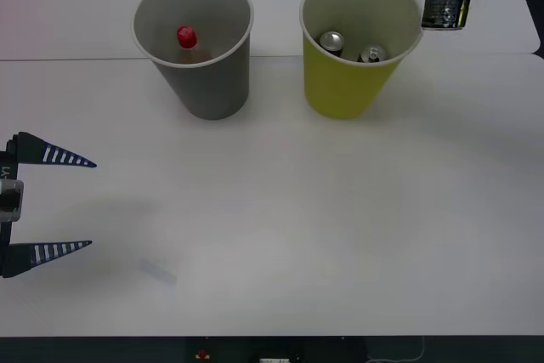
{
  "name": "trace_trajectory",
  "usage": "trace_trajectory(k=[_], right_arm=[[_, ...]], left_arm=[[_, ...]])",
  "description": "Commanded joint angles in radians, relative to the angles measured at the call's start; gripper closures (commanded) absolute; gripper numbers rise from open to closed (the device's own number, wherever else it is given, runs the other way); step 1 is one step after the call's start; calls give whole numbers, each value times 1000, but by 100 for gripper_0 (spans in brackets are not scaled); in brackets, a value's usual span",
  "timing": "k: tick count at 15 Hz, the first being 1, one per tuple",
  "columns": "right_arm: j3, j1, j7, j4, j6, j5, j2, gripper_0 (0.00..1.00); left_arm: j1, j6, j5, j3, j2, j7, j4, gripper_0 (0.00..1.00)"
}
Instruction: Put the can into the green bin and the plastic bottle into the gray bin
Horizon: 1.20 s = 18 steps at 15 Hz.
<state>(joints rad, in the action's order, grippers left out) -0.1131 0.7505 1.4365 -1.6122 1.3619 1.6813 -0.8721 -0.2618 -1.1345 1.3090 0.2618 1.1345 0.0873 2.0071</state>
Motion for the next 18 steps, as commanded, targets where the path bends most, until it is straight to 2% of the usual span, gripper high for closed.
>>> trace_trajectory(k=[1,3,7,10,13,14,15,16,18], right_arm=[[0,78,-1,38,74,138,78,100],[10,124,-1,60,95,245,139,100],[87,222,-1,124,95,410,220,100],[135,277,-8,178,95,486,251,100],[148,283,-39,181,95,506,259,100],[148,283,-65,181,98,509,259,85],[148,283,-91,181,98,508,259,35],[148,285,-93,181,102,503,257,1],[148,283,-114,181,105,497,257,0]], left_arm=[[0,0,0,0,0,0,0,0],[0,0,0,0,0,0,0,0],[0,0,0,0,0,0,0,0],[0,0,0,0,0,0,0,0],[0,0,0,0,0,0,0,0],[0,0,0,0,0,0,0,0],[0,0,0,0,0,0,0,0],[0,0,0,0,0,0,0,0],[0,0,0,0,0,0,0,0]])
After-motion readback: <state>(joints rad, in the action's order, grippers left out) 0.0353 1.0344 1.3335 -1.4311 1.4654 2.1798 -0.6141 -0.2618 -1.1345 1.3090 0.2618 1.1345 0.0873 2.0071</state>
